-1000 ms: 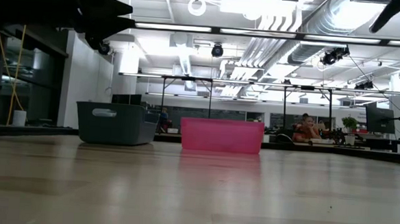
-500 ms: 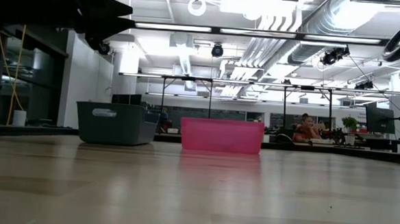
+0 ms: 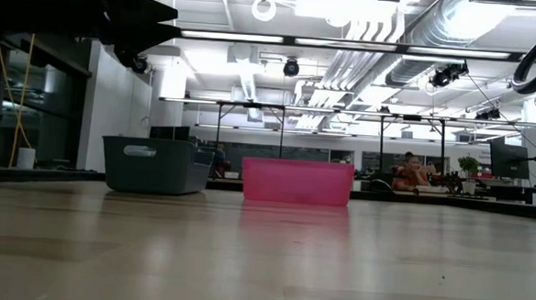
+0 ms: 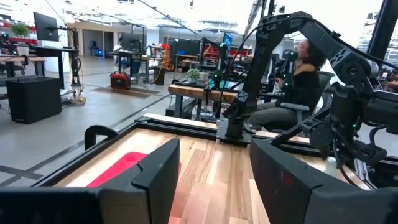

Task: Pick and place medicine bottles into bin by pill shape (circle, oval)
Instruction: Put the green tablet bottle into the red bin

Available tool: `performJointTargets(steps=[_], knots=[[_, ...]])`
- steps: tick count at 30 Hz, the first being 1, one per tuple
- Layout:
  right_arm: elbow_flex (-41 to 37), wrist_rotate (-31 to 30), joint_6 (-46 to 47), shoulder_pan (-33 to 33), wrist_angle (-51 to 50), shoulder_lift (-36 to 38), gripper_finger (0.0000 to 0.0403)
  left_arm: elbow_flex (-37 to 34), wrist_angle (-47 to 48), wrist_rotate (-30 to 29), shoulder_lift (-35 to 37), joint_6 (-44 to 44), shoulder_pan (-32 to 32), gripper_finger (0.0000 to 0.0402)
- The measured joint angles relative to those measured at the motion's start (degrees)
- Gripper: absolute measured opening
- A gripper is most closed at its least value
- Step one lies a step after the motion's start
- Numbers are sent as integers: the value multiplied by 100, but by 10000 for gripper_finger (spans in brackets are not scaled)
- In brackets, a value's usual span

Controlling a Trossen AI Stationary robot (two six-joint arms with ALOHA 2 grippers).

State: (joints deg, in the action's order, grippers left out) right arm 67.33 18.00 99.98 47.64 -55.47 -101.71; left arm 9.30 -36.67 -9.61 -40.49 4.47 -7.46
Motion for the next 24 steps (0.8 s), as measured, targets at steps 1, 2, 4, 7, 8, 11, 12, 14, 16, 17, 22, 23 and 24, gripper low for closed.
performJointTargets(steps=[1,2,4,7,8,11,12,14,16,17,22,23,24], knots=[[-2,0,-21,0,1,0,164,2,0,0,0,-1,2,186],[-2,0,-71,0,1,0,154,0,0,0,0,-4,1,186],[-2,0,-125,0,0,1,135,0,0,0,0,0,1,186],[-2,2,-159,-11,-1,4,111,0,0,0,0,-6,2,186],[-2,2,-224,-13,-3,7,104,0,0,0,0,-4,2,186],[-1,-7,-461,-35,-11,11,93,1,0,0,0,-6,1,186],[0,-11,-601,-46,-21,11,93,0,-1,0,0,-3,1,186],[33,-82,-1005,-94,-69,11,95,0,-2,0,0,-5,1,186],[102,-289,-1564,-172,-133,14,100,0,-2,0,0,-10,2,186],[137,-464,-1895,-211,-153,28,102,0,-2,0,0,-4,0,186],[252,-1636,-3614,-526,-198,274,104,2,-2,0,0,31,1,186],[272,-1933,-3958,-616,-206,327,104,1,-2,0,0,38,1,186],[275,-2243,-4298,-713,-186,386,105,1,-2,0,0,42,2,186]])
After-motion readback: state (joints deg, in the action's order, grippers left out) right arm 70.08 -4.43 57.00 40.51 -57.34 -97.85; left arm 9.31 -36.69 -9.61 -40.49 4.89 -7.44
